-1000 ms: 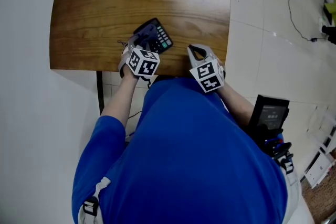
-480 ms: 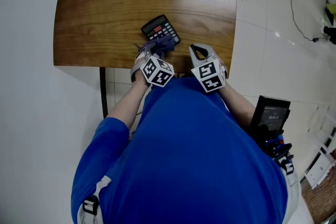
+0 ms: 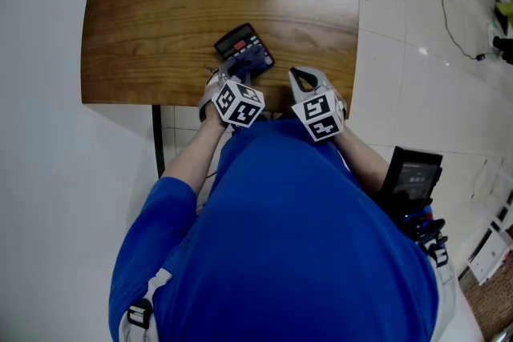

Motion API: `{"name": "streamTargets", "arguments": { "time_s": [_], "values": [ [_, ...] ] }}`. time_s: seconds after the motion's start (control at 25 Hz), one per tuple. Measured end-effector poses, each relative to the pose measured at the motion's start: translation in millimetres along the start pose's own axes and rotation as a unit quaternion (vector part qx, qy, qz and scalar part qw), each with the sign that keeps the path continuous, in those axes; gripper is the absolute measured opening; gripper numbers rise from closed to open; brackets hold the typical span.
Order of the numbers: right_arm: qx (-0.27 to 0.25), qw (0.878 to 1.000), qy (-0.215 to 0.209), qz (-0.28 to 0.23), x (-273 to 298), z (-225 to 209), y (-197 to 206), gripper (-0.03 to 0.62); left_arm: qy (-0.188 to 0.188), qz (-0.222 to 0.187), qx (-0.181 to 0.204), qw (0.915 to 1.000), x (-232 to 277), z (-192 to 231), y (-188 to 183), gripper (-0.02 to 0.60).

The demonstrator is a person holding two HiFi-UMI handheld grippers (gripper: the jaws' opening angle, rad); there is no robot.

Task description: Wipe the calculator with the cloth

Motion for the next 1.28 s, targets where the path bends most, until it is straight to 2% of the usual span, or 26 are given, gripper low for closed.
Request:
{"name": "streamTargets", "arguments": {
  "time_s": [0.24, 0.48, 0.84, 1.28],
  "values": [
    [-0.006, 1.0, 0.007, -0.002, -2.8, -5.5, -0.4, 0.003, -0.04, -0.019, -0.02, 0.9988, 14.9, 41.6, -40.7, 0.066],
    [-0.005, 1.0, 0.012, -0.007, -3.5, -8.8, 2.5, 0.003, -0.046, -0.006, 0.003, 0.9989, 27.5, 34.5, -38.0, 0.066],
    [0.0, 1.0, 0.011, -0.011, -2.1, -6.9, -0.5, 0.003, -0.027, -0.002, 0.03, 0.9992, 23.2, 9.1, -26.2, 0.066],
    [0.004, 1.0, 0.011, -0.011, -2.8, -6.8, 3.7, 0.003, 0.025, 0.006, 0.078, 0.9966, 19.7, -48.7, -7.0, 0.066]
  ]
}}
Point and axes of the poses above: the fingertips, and each gripper's own axes: x forward along the fingers, z to its left, y out of its underside, the point moved 2 cm from there along -x, backward along the fingers, and after that the axes turned 13 degrees about -x, right-handed, at the moved point
